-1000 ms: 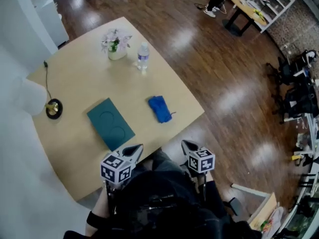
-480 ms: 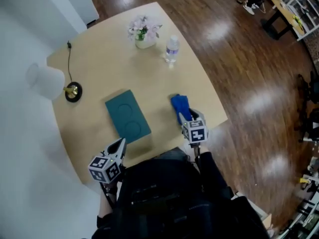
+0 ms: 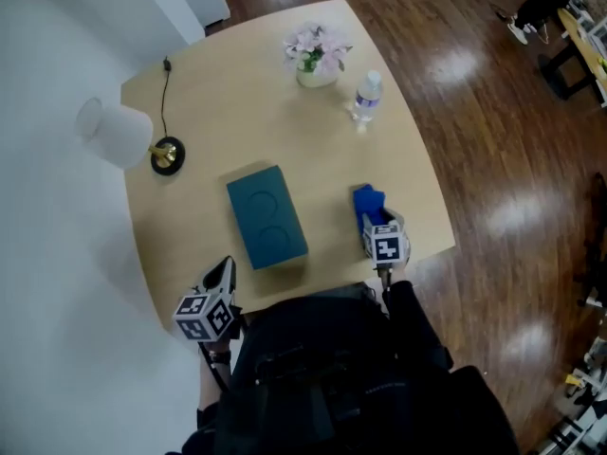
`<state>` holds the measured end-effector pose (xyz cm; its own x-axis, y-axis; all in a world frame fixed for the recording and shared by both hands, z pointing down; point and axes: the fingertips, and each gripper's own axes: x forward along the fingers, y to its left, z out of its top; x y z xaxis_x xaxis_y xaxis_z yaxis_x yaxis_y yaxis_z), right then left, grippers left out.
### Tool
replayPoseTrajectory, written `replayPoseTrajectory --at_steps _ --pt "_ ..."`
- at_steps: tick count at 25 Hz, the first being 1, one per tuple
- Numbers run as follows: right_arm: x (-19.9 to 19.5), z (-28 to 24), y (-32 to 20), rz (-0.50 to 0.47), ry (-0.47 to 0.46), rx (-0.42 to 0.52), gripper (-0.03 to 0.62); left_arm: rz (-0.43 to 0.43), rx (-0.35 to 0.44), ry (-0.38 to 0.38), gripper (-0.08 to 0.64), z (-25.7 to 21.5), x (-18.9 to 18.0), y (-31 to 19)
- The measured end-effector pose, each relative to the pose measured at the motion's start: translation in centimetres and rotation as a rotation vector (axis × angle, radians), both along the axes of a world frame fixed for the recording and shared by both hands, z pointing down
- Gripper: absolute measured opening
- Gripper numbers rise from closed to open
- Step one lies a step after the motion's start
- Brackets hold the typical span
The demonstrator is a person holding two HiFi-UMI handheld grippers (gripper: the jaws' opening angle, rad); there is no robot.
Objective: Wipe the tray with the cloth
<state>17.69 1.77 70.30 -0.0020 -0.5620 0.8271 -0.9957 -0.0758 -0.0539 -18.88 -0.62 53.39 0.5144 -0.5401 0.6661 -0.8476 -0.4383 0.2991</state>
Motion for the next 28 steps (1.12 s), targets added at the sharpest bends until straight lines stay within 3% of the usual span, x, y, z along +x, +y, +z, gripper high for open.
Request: replayPoseTrajectory --at_steps 10,14,17,21,25,28 --pt "0.7 -0.6 -1.1 -0.064 -0.073 -0.025 0.087 -0.053 -0.021 0.023 0.003 2.1 0.4 -1.1" --pt "-1.0 -4.2 -2.5 -0.132 -0.122 0.043 0.078 -0.063 -0.031 0.035 0.003 2.8 0.7 -1.4" --pt "-4.3 -7.8 -5.0 -0.243 -0.151 0.112 0.078 -0.081 -0.041 0.037 0.003 3.5 0.4 -1.5" --pt "-10.8 -11.8 -9.6 -0.476 -0.163 0.178 0.08 -0.102 -0.069 0.025 0.003 4.8 0.0 -1.1" --pt "-17.6 -13.1 -14.9 -0.721 -0.102 0.186 0.08 -0.106 -0.119 0.013 0.003 6.7 0.0 -0.2" --pt "-20.7 -12.0 -18.2 -0.839 -0.029 0.153 0.08 -0.107 -0.15 -0.001 0.003 7.9 0.2 0.6"
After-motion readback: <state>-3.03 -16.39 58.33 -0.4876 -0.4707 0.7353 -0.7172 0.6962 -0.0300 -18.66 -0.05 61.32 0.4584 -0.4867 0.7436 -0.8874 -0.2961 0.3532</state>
